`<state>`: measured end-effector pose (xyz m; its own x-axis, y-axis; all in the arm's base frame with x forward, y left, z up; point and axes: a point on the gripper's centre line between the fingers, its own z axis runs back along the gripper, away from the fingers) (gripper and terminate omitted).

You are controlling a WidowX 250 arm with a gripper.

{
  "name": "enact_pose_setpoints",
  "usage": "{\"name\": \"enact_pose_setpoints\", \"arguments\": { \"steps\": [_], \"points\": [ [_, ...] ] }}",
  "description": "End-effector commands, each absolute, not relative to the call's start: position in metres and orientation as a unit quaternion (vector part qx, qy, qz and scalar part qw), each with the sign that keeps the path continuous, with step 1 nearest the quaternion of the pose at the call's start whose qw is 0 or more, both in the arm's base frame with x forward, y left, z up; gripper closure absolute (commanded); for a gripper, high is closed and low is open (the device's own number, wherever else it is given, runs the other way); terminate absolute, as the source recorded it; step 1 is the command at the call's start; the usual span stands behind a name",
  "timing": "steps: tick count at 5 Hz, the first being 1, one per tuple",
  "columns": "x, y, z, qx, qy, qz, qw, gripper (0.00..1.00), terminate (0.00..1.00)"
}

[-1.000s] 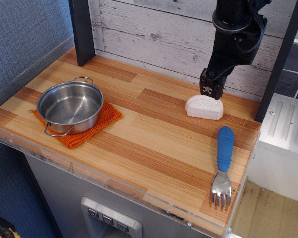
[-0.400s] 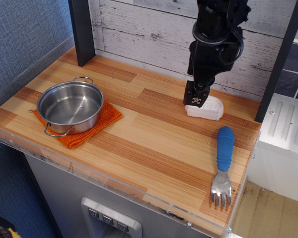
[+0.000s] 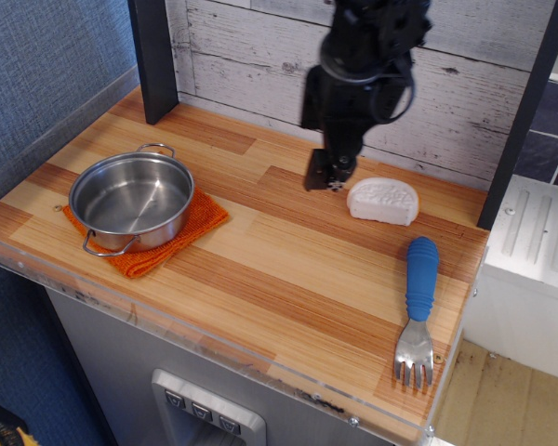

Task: Move the silver pan between the orange rag and the blue fork.

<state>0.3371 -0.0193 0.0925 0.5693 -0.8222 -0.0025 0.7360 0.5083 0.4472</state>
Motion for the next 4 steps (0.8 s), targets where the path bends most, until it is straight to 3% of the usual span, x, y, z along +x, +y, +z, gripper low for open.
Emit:
{"name": "enact_pose_setpoints", "arguments": {
  "steps": [1,2,4],
  "points": [
    [0.304,0.008,0.108,0.281,-0.149,-0.305,0.897,0.0,0.0],
    [0.293,0.014,0.101,0.293,-0.146,-0.226,0.917,0.0,0.0],
    [0.278,0.022,0.082,0.274,-0.152,-0.126,0.941,0.0,0.0]
  ]
}}
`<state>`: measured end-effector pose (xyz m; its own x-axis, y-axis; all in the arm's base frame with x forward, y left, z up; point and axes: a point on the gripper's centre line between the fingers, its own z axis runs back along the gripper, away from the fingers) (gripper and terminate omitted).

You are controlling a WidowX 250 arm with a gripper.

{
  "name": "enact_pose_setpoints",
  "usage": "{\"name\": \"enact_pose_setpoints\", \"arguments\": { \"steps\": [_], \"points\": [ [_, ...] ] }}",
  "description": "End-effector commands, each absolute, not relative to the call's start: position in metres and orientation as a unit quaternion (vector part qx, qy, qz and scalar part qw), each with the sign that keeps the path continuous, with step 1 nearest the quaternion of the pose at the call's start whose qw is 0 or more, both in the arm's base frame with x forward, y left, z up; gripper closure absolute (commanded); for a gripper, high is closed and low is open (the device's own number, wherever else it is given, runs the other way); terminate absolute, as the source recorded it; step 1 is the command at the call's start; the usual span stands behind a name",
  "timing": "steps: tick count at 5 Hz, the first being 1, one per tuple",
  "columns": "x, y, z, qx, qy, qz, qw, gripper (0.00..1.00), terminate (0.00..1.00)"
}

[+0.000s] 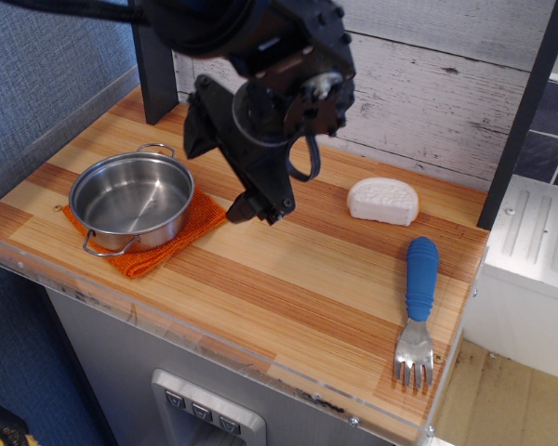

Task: Move the silver pan between the orange rag and the blue fork.

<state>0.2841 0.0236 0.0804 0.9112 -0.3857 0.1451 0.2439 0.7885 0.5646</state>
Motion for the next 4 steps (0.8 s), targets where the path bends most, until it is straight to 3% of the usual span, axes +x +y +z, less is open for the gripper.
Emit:
{"name": "enact_pose_setpoints", "arguments": {
  "steps": [1,3,4],
  "points": [
    [0.278,0.029,0.07,0.283,-0.139,-0.13,0.94,0.0,0.0],
    [0.291,0.044,0.064,0.265,-0.125,-0.145,0.945,0.0,0.0],
    [0.291,0.054,0.063,0.228,-0.122,-0.119,0.959,0.0,0.0]
  ]
}}
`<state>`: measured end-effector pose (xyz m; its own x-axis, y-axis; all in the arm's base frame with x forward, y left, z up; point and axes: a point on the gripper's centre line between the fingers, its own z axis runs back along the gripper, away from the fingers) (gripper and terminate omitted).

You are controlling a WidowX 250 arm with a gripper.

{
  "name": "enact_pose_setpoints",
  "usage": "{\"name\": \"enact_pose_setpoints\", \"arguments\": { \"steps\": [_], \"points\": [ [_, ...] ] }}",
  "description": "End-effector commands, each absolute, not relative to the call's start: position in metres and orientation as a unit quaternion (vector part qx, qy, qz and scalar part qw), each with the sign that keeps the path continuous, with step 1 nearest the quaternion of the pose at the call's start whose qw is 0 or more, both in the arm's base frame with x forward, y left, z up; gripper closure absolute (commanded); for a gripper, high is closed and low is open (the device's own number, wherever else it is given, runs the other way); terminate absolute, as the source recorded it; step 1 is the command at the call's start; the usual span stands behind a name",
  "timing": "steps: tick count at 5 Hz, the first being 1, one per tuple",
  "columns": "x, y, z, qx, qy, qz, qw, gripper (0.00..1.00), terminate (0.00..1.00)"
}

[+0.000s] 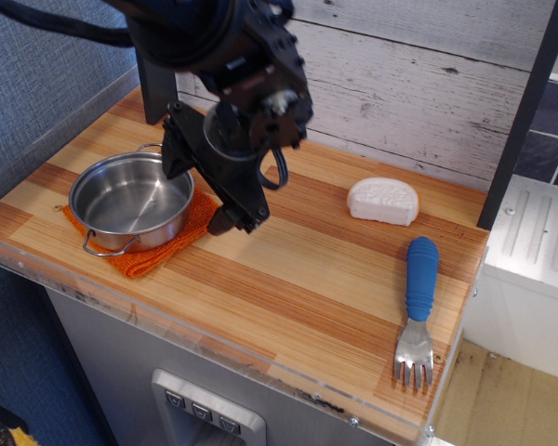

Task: Move the silver pan between the orange rag and the blue fork.

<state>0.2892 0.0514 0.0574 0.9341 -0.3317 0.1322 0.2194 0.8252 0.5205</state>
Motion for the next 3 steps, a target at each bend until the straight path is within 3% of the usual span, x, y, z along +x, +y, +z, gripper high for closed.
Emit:
{"name": "enact_pose_setpoints", "arguments": {
  "steps": [1,3],
  "points": [
    [0.293,0.06,0.061,0.174,-0.132,-0.095,0.971,0.0,0.0],
    [0.285,0.064,0.042,0.149,-0.118,-0.054,0.98,0.0,0.0]
  ]
}}
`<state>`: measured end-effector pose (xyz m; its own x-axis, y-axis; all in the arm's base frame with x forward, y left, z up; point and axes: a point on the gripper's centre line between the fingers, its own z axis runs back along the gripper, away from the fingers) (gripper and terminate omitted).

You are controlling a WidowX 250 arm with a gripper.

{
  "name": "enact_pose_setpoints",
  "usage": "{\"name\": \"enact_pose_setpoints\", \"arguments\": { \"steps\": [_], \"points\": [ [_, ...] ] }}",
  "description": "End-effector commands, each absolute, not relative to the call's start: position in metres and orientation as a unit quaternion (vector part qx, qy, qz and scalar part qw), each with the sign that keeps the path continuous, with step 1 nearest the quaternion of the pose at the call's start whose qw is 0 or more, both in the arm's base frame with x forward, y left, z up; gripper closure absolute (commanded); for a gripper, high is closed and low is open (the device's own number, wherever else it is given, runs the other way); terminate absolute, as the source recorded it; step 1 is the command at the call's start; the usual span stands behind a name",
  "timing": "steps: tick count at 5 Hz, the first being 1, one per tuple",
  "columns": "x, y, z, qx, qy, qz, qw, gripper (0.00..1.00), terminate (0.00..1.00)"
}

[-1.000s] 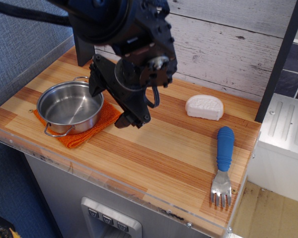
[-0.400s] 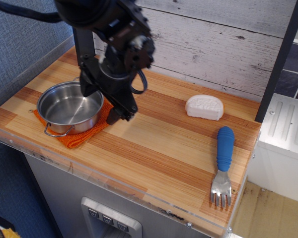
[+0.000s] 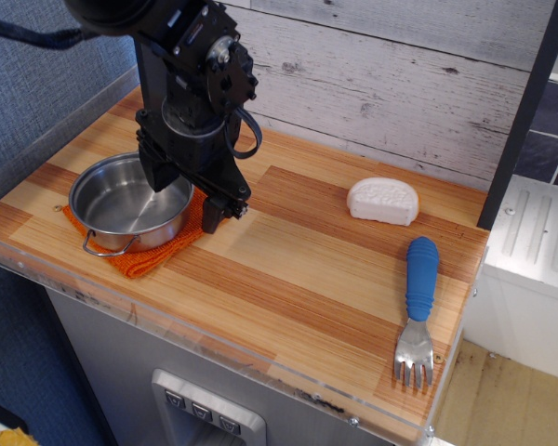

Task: Move the silver pan between the orange rag and the blue fork.

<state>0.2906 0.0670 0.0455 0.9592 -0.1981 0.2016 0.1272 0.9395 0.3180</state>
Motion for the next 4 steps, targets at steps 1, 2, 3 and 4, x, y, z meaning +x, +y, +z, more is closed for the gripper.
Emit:
{"name": "enact_pose_setpoints", "arguments": {
  "steps": [1,2,3,4],
  "points": [
    [0.286,0.063,0.029,0.141,-0.11,-0.055,0.982,0.0,0.0],
    [0.282,0.06,0.021,0.134,-0.096,-0.061,0.984,0.0,0.0],
    [0.289,0.059,0.022,0.137,-0.101,-0.072,0.983,1.0,0.0],
    [0.3,0.054,0.025,0.132,-0.112,-0.099,0.98,1.0,0.0]
  ]
}}
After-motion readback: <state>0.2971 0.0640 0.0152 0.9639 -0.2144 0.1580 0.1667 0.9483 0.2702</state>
